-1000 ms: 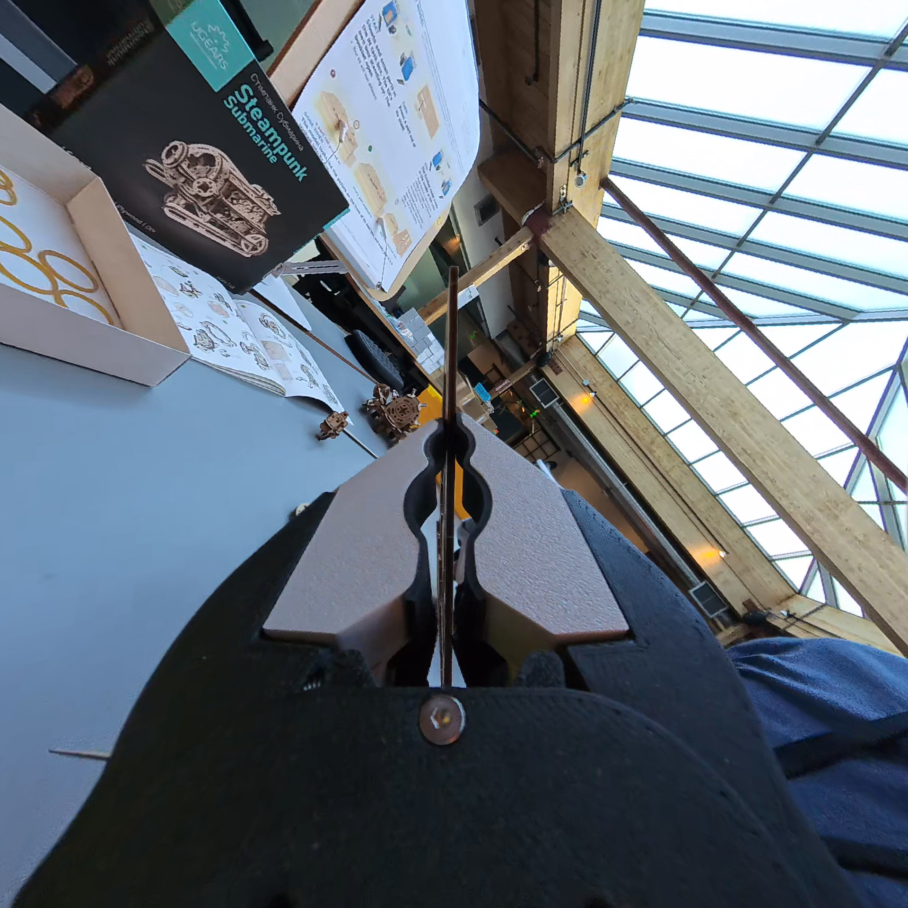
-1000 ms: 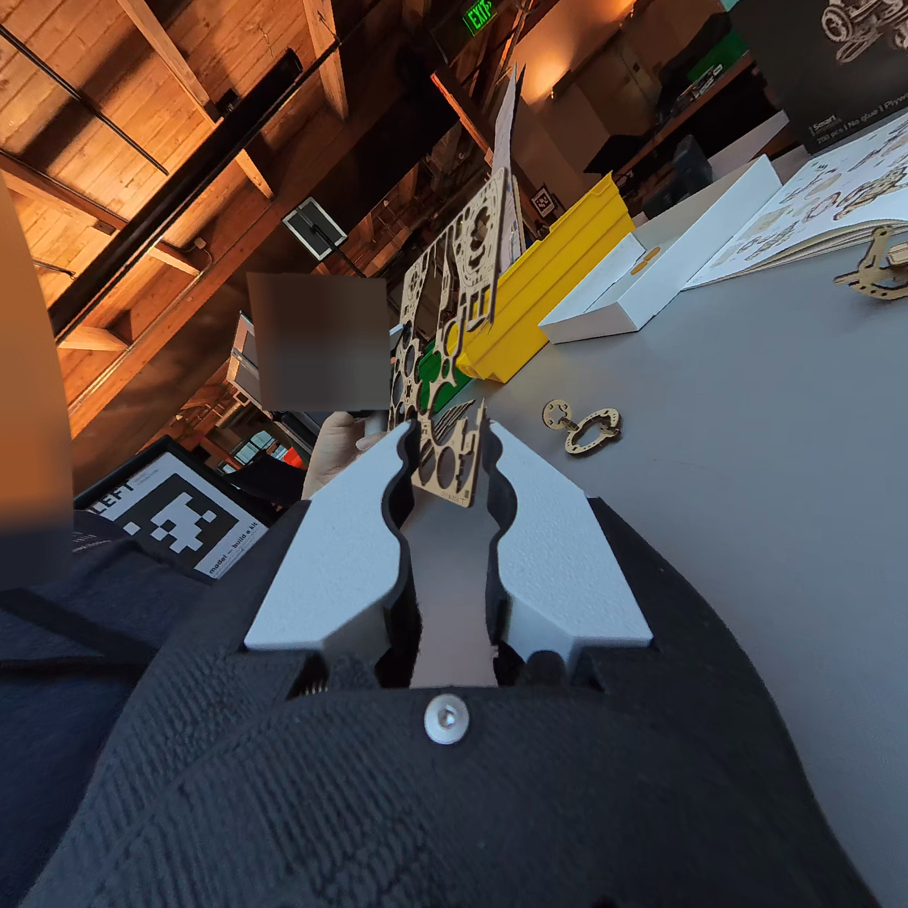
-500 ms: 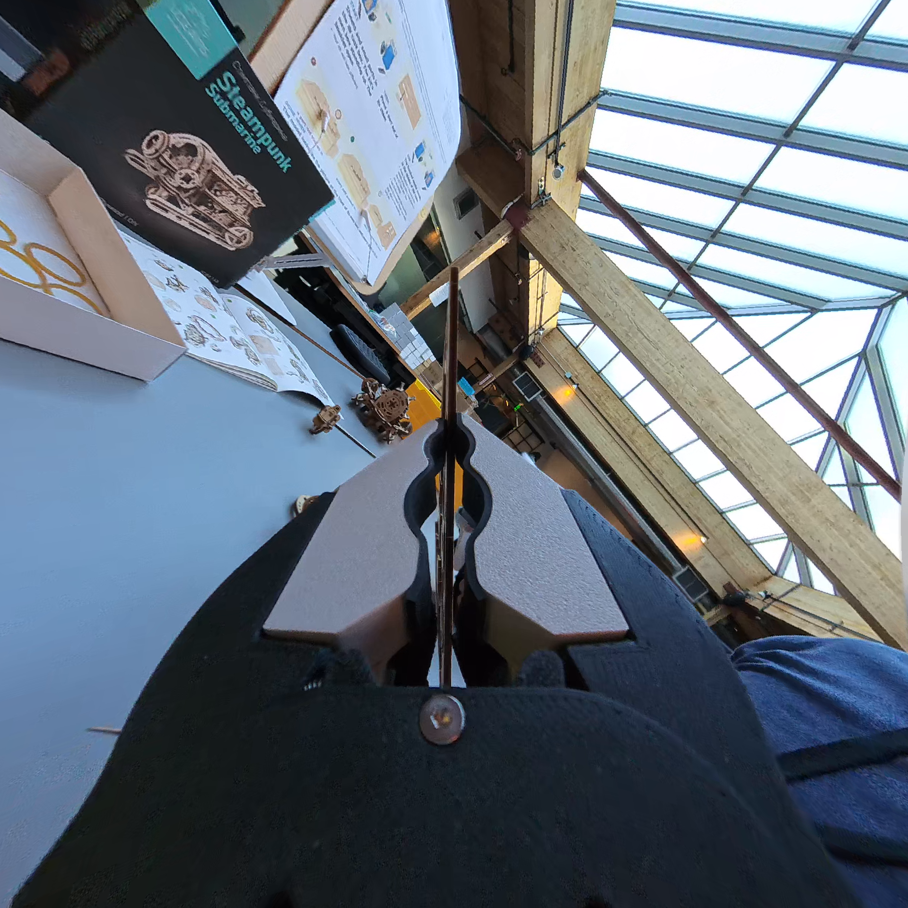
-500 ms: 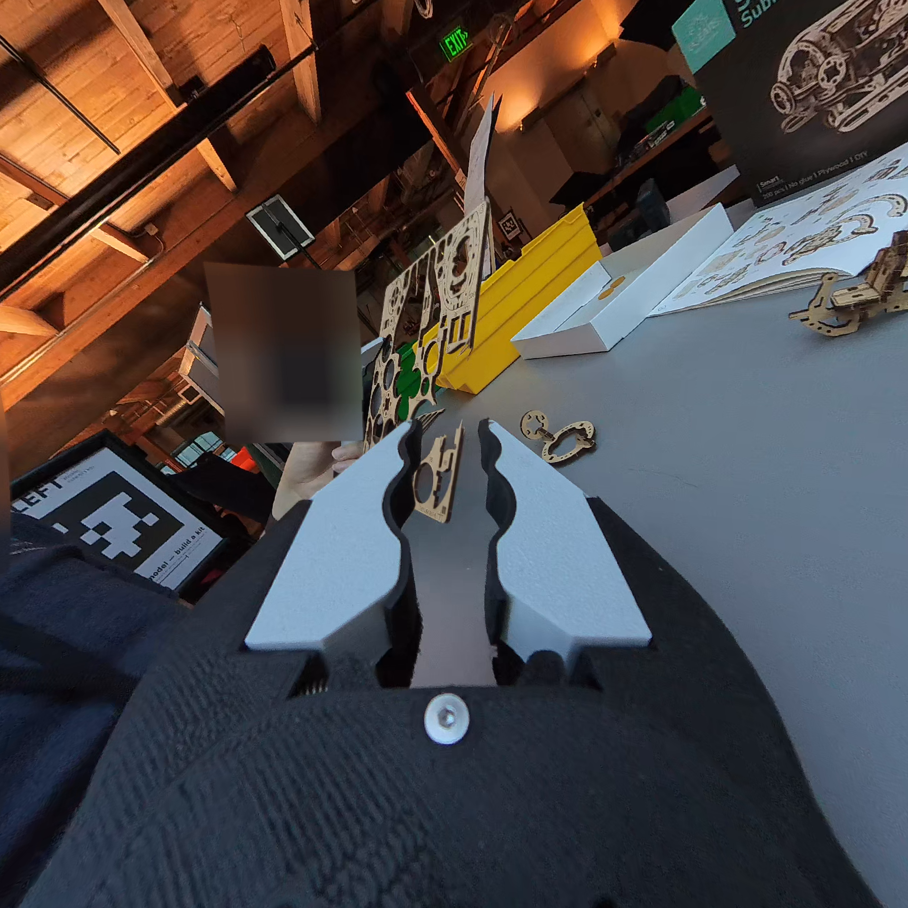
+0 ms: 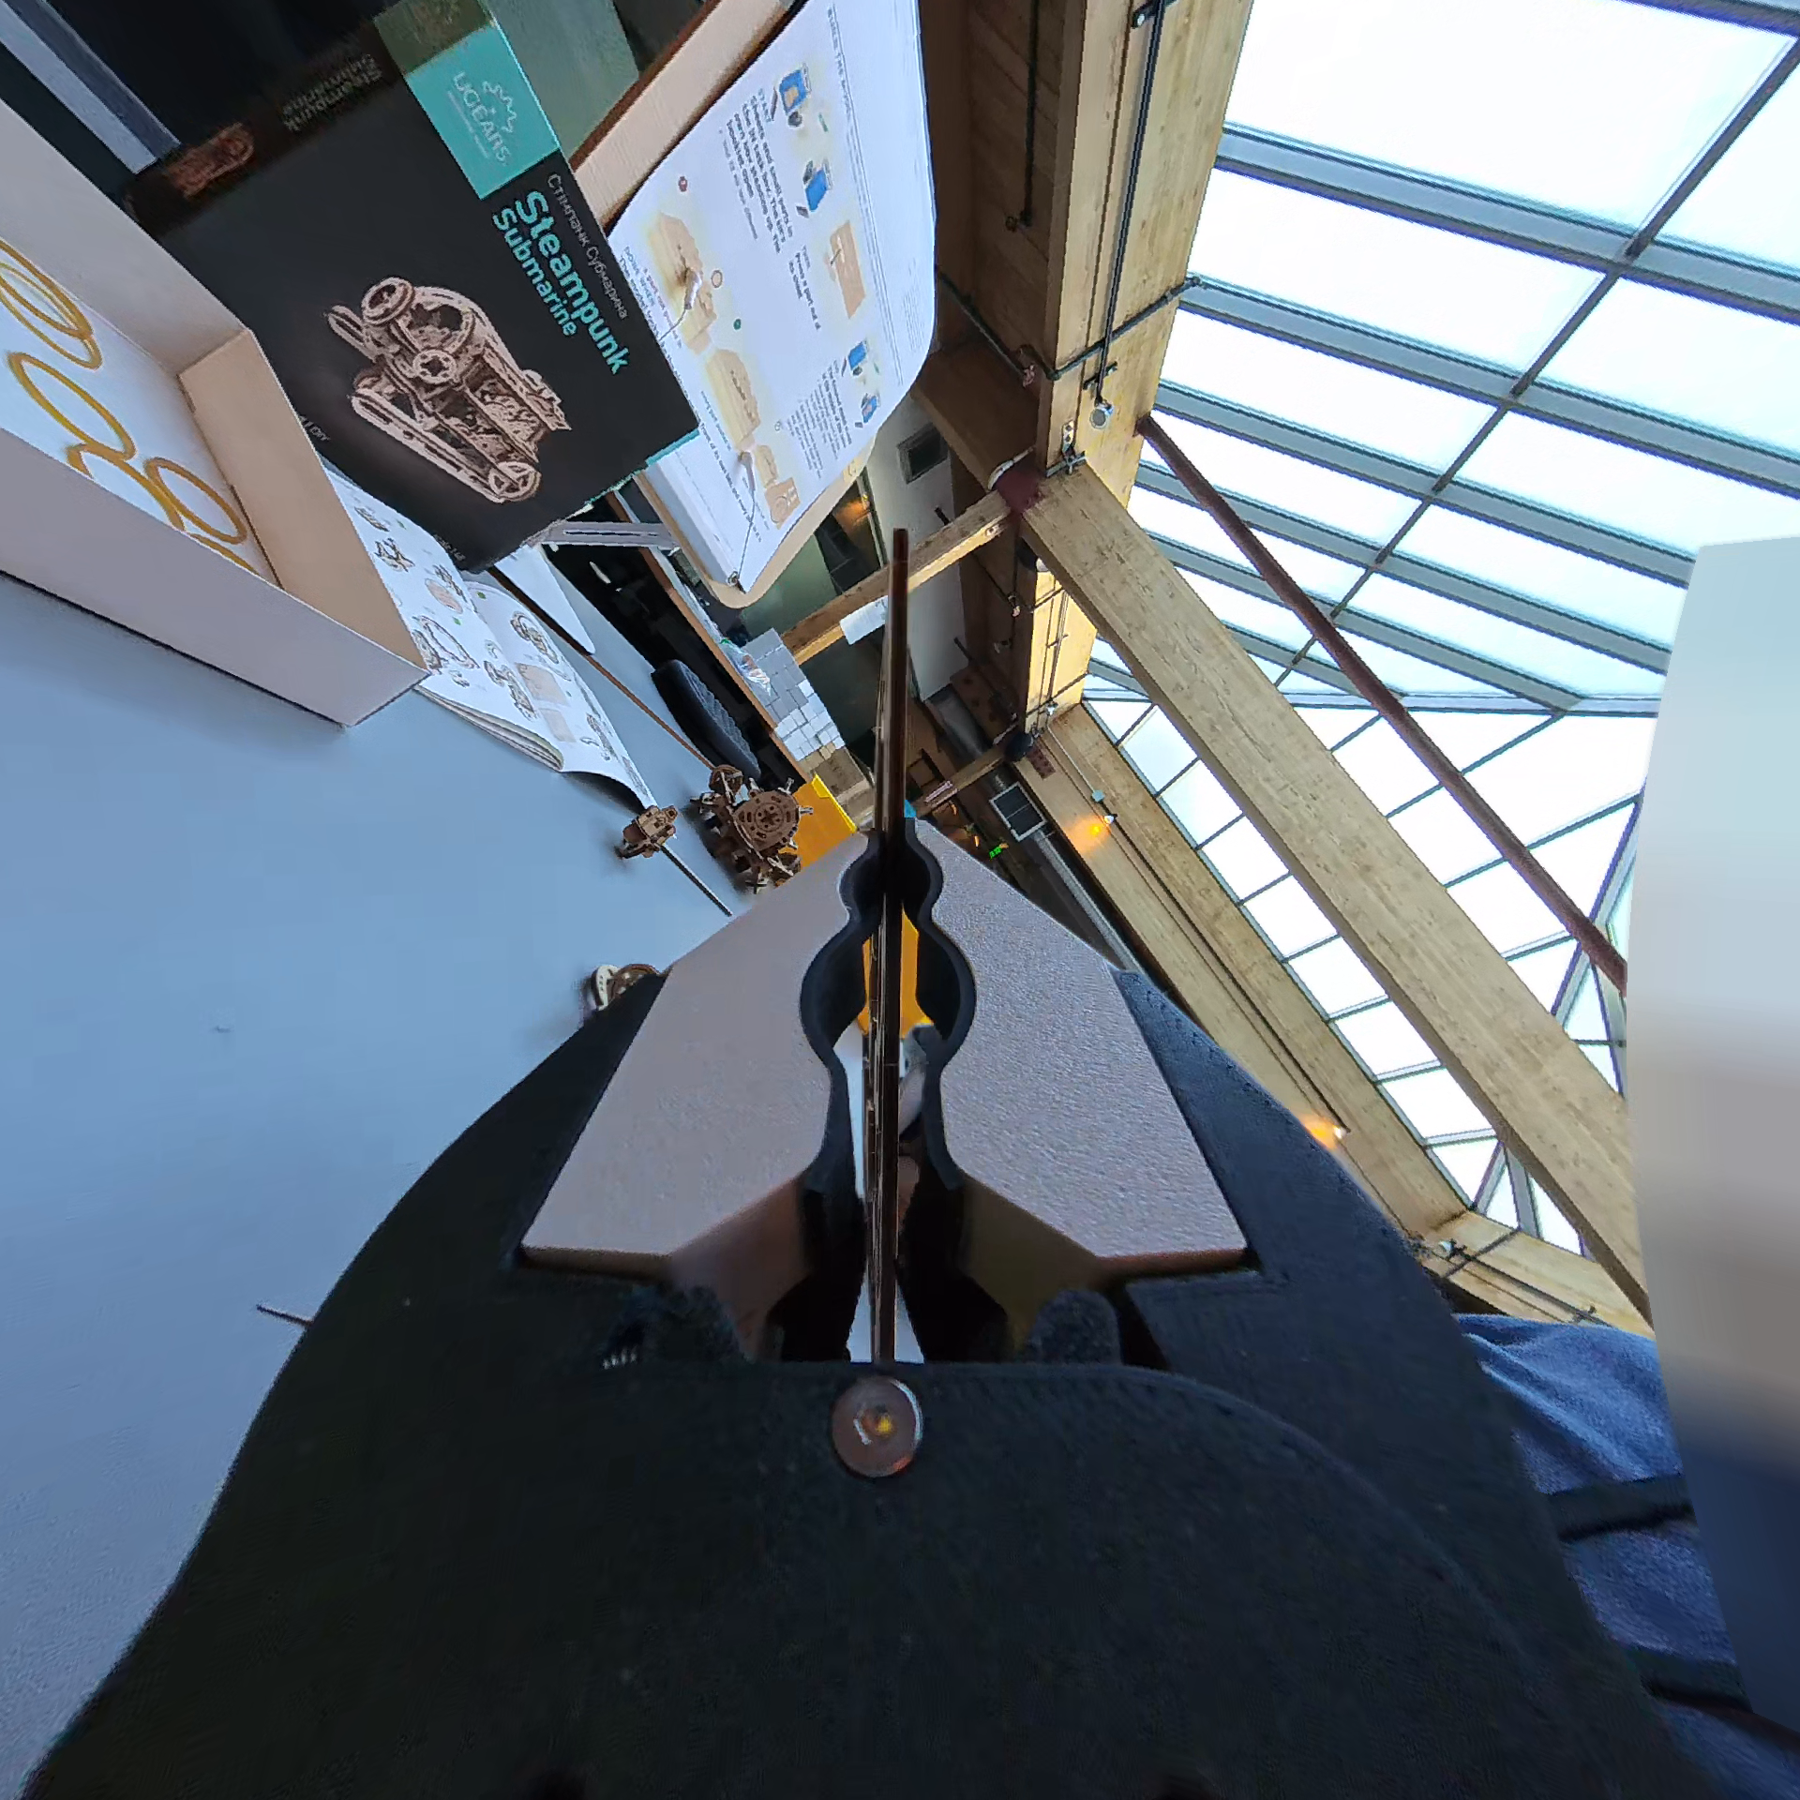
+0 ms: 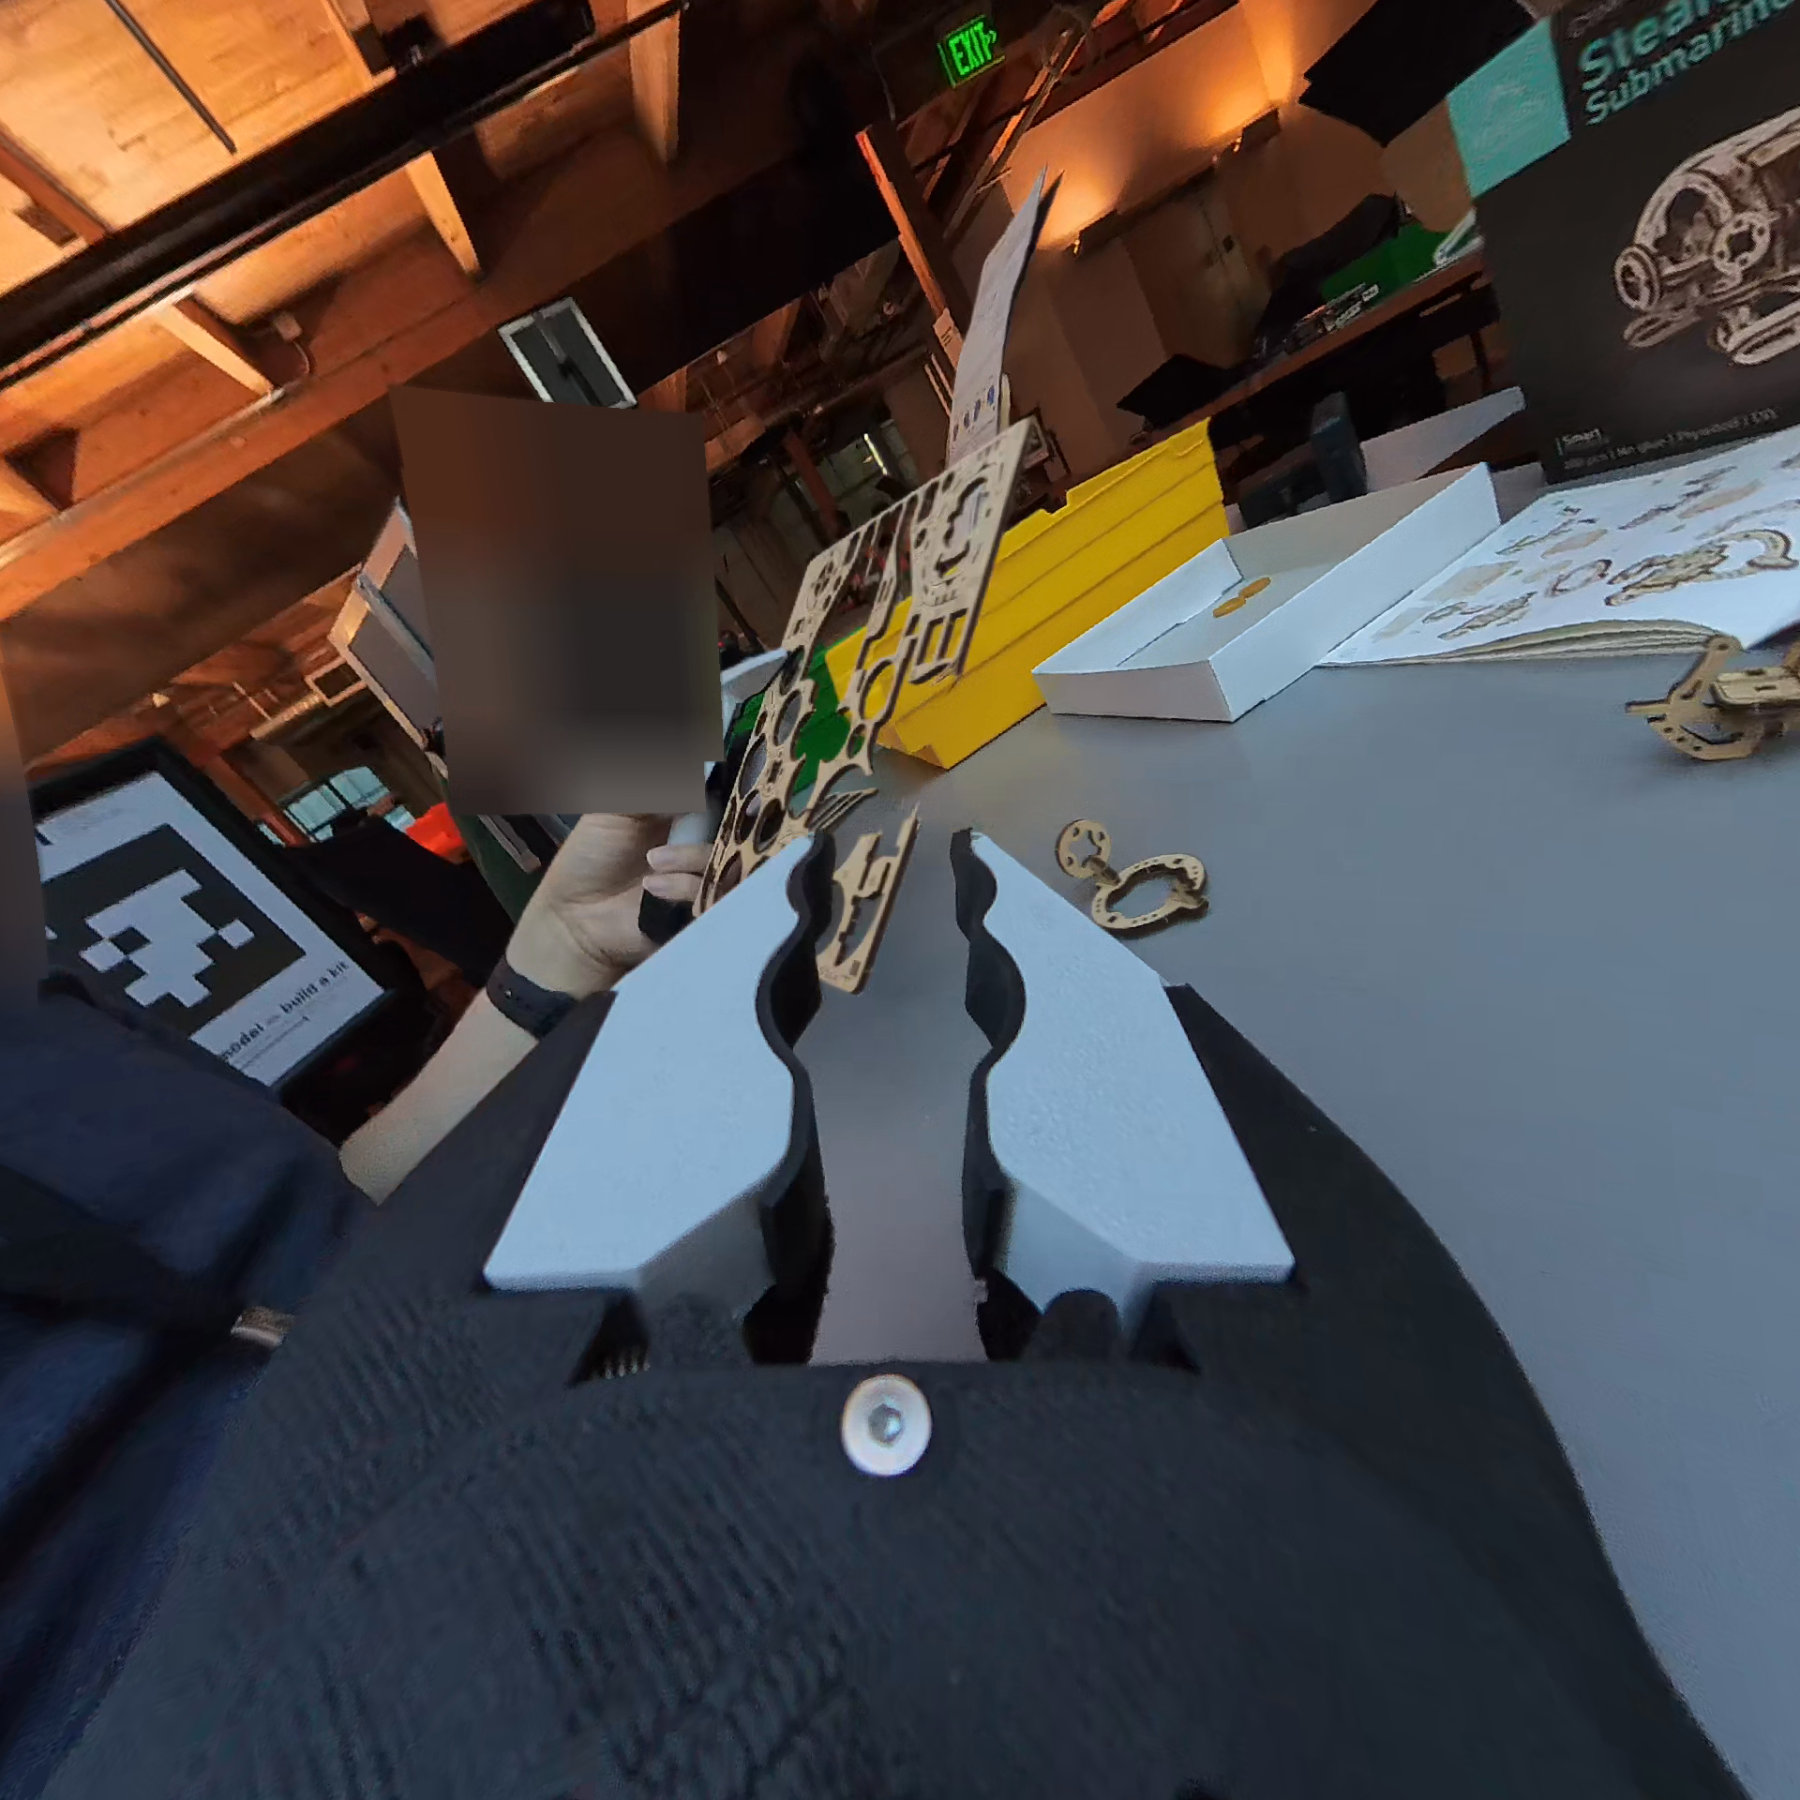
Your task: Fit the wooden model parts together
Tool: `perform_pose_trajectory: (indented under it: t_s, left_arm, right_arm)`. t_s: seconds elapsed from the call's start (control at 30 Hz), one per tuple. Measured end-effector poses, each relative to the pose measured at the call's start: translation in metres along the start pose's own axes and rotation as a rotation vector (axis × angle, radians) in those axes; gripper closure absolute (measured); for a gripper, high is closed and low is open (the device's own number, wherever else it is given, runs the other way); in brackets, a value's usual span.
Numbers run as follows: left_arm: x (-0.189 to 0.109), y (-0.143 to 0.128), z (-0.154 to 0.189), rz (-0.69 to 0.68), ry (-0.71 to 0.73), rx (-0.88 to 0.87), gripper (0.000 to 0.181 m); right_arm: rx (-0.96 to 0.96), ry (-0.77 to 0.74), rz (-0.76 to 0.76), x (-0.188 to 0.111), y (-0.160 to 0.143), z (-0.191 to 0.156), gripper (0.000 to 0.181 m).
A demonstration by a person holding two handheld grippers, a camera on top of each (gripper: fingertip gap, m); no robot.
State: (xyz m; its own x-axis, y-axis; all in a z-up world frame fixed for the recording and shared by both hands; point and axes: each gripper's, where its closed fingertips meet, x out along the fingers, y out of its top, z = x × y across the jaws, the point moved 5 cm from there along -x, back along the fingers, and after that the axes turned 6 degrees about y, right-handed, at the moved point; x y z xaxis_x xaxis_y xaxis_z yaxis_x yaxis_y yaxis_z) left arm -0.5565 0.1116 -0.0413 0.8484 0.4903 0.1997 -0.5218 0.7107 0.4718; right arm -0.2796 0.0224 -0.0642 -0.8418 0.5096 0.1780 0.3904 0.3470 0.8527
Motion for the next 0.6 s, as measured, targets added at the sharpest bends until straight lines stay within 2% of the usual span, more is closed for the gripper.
perform_pose_trajectory:
  t_s: [0.3, 0.6]
  left_arm:
    - [-0.001, -0.001, -0.003, -0.004, 0.014, -0.003, 0.181]
    - [-0.012, 0.001, 0.001, -0.006, -0.037, 0.083, 0.181]
  right_arm:
    - [-0.216, 0.028, -0.113, 0.011, -0.011, -0.022, 0.16]
    - [-0.192, 0.027, -0.082, 0.008, -0.008, -0.02, 0.16]
